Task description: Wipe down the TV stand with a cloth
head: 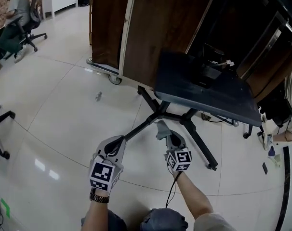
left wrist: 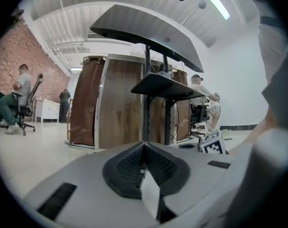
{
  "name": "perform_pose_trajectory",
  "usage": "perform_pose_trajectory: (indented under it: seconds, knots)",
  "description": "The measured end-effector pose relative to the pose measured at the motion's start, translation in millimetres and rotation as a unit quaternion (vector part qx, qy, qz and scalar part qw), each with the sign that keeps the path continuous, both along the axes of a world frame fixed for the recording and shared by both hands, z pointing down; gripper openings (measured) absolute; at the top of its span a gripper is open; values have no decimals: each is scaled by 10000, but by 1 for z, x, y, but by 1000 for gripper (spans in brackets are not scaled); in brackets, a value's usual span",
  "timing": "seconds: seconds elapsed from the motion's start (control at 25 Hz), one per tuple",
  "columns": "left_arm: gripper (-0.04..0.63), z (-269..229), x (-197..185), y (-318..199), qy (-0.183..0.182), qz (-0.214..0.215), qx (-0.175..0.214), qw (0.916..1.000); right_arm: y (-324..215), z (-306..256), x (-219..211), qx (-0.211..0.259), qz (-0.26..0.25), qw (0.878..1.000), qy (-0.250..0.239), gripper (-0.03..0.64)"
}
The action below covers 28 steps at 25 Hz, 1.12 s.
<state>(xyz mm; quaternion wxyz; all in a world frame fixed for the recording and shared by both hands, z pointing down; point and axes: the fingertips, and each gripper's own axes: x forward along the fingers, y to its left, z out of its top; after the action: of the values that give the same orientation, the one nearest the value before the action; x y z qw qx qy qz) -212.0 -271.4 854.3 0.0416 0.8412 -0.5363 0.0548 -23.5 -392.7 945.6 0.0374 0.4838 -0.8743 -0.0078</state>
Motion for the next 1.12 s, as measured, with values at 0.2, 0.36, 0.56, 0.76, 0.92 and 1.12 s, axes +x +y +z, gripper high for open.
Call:
perform_pose_trajectory:
  seconds: [0.2,0.36,0.56,0.76,0.92,1.12]
  knots:
    - [23,25,93,-32,146,732,-2,9972,-92,-43,153,464,1419,9868,633,3]
    - [23,42,157,-71,44,1123,-71,9936,-140,-71,198,699,1752,9788,801,3]
    - [23,49,204,-97,316,1356,-143,9902,-186,-23,220,89,1861,9775,986,3]
    - [23,79,249,-100,326,1486,-403,9875,-162,74,231,-702,1793,9718,1358,5]
    - [23,112,275,-77,326,1849,-716,9796,-127,136,264,-1358,1845,9598,1622,4]
    - [23,142,310,-51,279,2283,-1042,9676,-74,188,319,-2014,2035,9386,1926,5]
